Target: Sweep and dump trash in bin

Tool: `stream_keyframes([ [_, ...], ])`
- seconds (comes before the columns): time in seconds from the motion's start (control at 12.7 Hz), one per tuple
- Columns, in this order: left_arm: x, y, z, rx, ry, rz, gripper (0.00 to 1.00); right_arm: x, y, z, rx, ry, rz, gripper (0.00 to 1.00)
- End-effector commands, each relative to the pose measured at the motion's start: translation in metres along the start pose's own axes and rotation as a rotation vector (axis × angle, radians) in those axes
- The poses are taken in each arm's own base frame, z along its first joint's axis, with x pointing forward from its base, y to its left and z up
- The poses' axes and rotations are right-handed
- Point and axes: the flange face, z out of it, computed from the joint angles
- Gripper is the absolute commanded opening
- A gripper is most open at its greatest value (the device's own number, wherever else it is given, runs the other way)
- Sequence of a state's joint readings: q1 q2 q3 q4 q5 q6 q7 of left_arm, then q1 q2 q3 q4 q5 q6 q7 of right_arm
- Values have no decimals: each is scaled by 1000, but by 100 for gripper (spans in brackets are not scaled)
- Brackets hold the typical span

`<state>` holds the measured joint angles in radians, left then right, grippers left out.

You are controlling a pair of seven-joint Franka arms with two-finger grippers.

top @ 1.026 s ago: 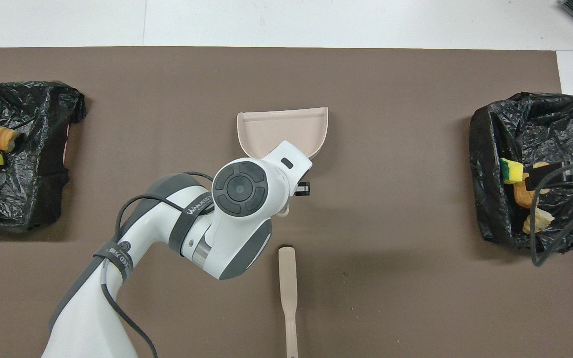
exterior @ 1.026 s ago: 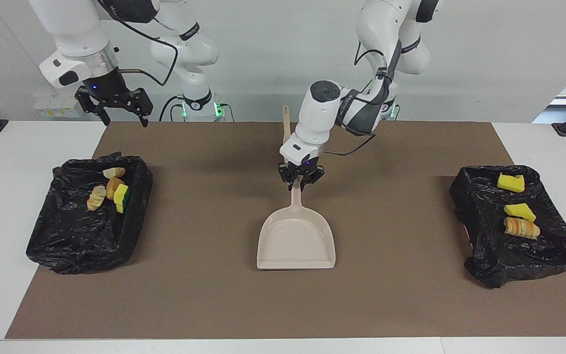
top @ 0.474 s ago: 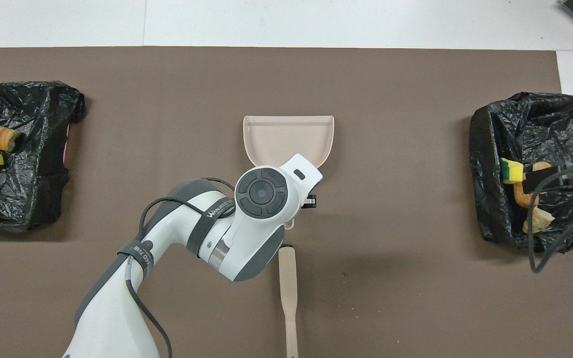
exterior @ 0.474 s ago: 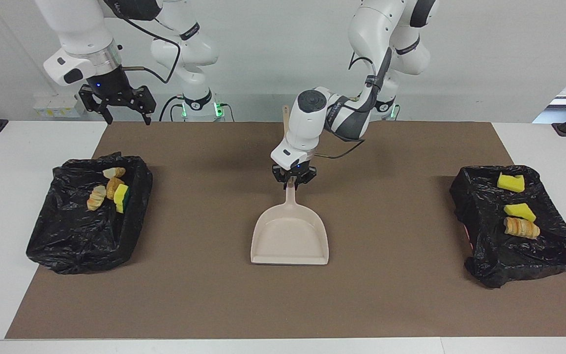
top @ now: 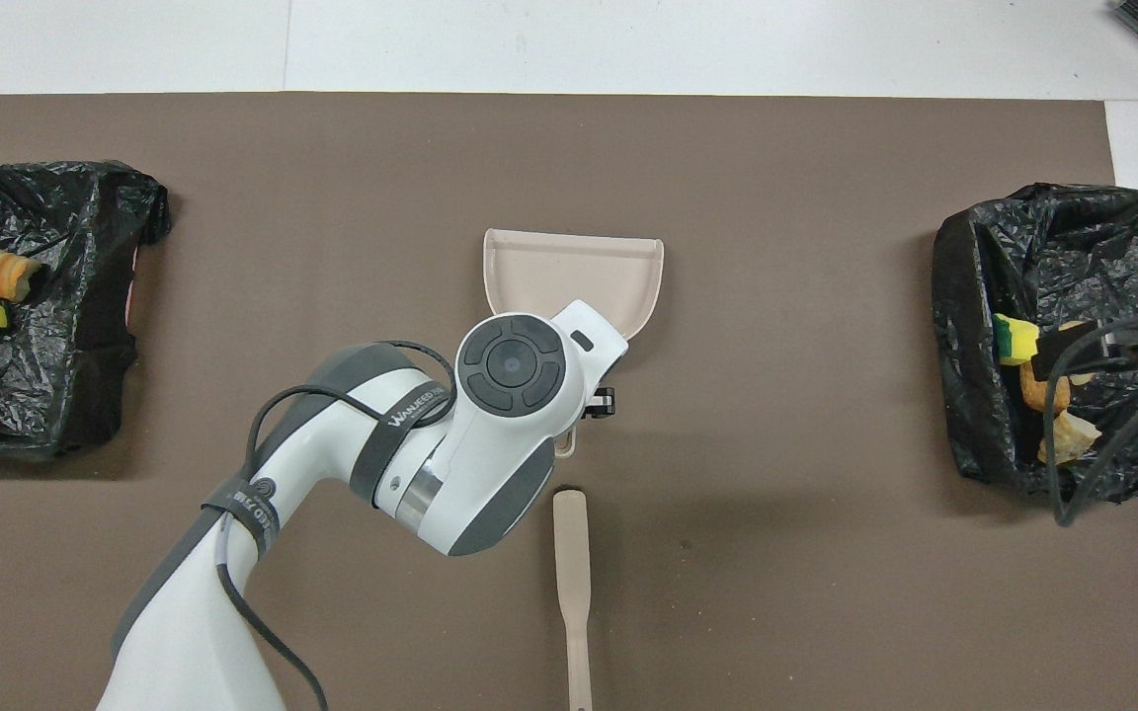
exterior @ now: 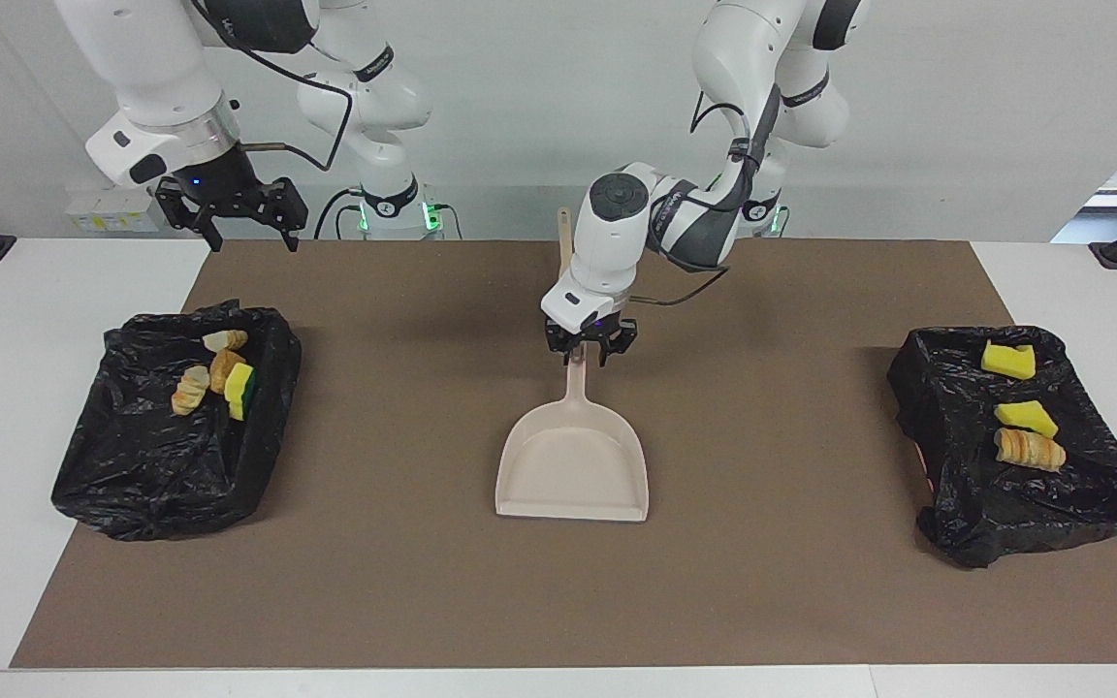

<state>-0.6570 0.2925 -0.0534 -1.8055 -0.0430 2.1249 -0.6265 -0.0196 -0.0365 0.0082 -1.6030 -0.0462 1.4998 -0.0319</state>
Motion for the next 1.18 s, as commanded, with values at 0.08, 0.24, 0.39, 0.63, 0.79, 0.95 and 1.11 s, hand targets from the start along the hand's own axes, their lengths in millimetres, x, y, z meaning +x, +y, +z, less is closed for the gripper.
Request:
stream_keyframes([
  [0.08,-2,-42,-41,101,-9,6,100,2,1,-2,4,19,10,100],
  [0.24,5,-85,-80,109,-5,7,100,2,0,-2,10,18,8,100],
  [0.39,7,-140,-123,117,-23,53,100,1,-1,-2,10,15,8,100],
  [0.63,11,-216,-171,114,-22,47,100,0,-2,-2,10,10,11,100],
  [0.79,8,-252,-199,100,-15,96,100,-1,-2,-2,20,9,13,100],
  [0.95,2,-276,-232,83,-31,110,100,-1,-3,-2,29,9,14,100],
  [1.11,-1,-293,-279,78,-25,120,100,-2,-3,-2,30,8,19,100],
])
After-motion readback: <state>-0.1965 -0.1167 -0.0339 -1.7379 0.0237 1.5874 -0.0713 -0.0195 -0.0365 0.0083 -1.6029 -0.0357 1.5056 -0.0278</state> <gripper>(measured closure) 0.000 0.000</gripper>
